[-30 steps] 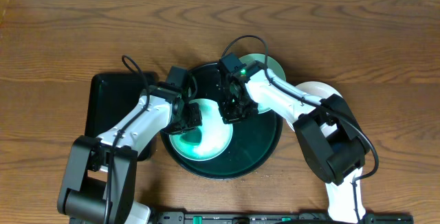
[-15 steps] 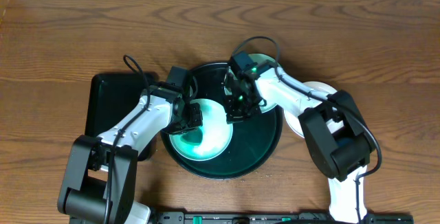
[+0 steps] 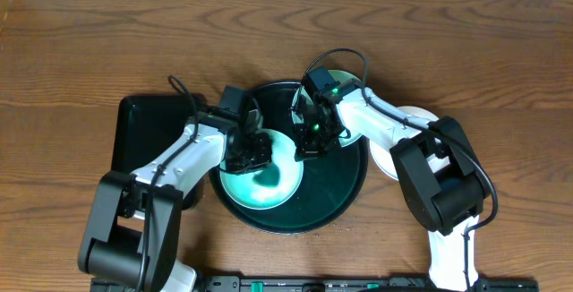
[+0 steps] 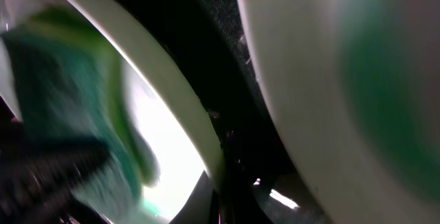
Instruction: Clean dirty plates on tray and stack at the side
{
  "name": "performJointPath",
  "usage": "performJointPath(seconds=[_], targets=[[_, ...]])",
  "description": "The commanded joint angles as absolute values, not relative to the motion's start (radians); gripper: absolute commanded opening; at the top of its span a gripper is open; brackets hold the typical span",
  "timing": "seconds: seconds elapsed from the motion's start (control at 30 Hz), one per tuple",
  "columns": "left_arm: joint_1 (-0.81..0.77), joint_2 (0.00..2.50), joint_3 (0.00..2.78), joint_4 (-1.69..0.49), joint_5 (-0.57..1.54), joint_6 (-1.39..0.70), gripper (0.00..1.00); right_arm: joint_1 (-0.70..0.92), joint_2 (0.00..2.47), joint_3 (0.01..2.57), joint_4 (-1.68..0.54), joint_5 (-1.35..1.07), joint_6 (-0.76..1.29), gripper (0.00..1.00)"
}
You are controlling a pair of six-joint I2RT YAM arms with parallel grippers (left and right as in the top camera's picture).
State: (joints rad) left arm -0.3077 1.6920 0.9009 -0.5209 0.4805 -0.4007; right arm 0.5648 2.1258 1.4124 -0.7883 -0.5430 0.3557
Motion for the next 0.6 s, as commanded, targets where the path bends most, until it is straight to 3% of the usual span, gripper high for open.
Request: performJointPath(seconds=[0.0,0.13,0.4,0.57], targets=[[-0.322,1.711,0.879,-0.495,0.702,-0.326,0.07,0.563,2.141,1.399,-0.771,-0.528,0.370,0.01],[-0.319,1.711,0.879,-0.505,0.574,-0.348,0.07,0.563,2.141,1.399,-0.774,-0.528,0.370,0.01],[-0.319,1.711,0.879,-0.721,-0.070,-0.551,0.07,0.562,2.141,1.399,-0.775,-0.528,0.369,0.01],[-0.319,1.711,0.879,-0.747,-0.176,-0.586,0.07,0.562,2.141,1.399,-0.775,-0.528,0.369,0.01]])
